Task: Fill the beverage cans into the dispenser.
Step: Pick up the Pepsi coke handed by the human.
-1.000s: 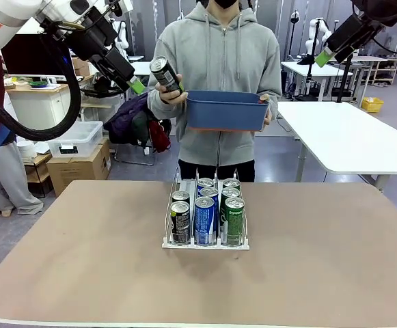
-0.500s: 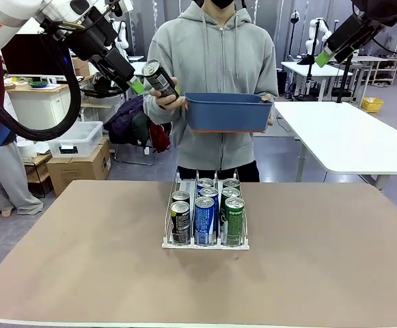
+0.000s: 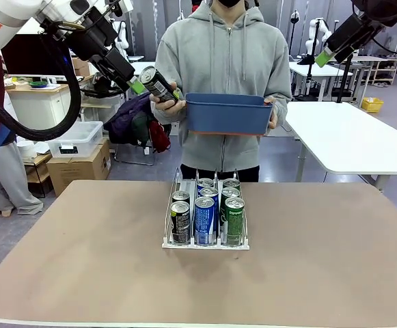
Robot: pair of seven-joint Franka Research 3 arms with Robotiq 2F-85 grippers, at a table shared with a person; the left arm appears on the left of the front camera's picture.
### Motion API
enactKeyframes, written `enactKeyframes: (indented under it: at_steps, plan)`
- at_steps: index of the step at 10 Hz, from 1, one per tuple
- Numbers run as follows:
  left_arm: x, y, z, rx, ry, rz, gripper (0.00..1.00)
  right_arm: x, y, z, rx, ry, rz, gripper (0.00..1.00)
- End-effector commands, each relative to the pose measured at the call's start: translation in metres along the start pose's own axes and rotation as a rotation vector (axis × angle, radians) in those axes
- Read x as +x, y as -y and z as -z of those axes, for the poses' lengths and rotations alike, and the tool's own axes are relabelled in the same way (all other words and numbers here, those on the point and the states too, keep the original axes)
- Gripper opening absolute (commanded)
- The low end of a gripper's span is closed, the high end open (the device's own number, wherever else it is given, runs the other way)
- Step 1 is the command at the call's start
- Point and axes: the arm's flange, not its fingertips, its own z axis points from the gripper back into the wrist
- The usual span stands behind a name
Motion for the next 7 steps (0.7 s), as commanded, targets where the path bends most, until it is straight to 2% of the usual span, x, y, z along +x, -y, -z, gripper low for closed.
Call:
enactKeyframes:
  at_steps: [1,5,7]
  plan:
    - [-0.0002,0.0002,-0.0012,-0.012,-0.007,0.001,1.0,-0.0009,0.0,-0.0001,0.02,0.009,-0.007,1.0]
    - [0.0,0.0,0.0,0.0,0.0,0.0,1.0,-0.0009,0.0,-0.0001,0.02,0.009,-0.007,1.0]
    - [-0.0002,-0.0002,0.0038,0.074,-0.033,0.065,1.0,-0.0009,0.0,-0.0001,0.02,0.009,-0.007,1.0]
